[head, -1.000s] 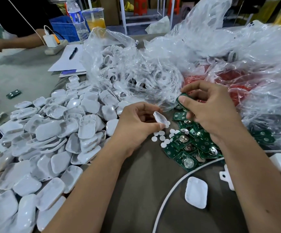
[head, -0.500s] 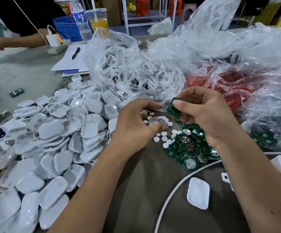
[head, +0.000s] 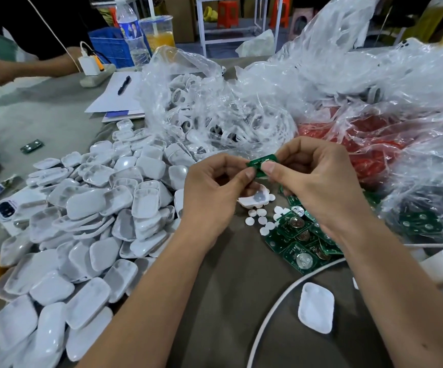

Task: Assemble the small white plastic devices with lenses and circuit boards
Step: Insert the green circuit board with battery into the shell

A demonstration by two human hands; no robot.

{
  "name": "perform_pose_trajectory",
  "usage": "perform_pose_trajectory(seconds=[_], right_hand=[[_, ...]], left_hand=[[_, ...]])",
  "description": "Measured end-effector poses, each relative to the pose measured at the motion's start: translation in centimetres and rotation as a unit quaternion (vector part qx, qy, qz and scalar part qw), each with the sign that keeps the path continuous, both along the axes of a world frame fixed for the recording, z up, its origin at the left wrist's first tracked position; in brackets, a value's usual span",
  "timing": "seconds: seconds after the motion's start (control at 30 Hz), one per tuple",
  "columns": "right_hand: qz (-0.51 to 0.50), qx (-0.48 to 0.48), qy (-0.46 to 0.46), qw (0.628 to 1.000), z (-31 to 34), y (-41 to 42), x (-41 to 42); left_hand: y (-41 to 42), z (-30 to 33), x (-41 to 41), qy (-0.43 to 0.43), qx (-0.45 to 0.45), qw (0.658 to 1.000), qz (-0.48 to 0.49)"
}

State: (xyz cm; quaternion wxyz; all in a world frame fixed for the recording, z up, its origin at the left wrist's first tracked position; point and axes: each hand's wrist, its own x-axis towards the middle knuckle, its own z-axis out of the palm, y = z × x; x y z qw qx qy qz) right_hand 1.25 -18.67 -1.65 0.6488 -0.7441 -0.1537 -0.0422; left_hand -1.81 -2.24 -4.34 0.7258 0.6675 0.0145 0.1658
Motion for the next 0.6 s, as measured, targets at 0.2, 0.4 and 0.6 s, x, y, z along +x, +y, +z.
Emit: perform_pose_trajectory(seconds=[0.2, 0.4, 0.6], right_hand=[[-0.015, -0.059, -0.07, 0.996, -0.18, 0.63, -0.17], [-0.046, -0.068, -0.073, 0.994, -0.58, 0.96, -0.08], [-0.048, -0.078, -0.066, 0.994, -0.63, 1.01, -0.24]], left_hand=[[-0.38, 0.24, -0.23, -0.034, 0.08, 0.995, 0.045], [-0.47, 0.21, -0.02, -0.012, 0.112, 0.993, 0.045], [-0.74, 0.0, 0.16, 0.015, 0.119, 0.991, 0.06]])
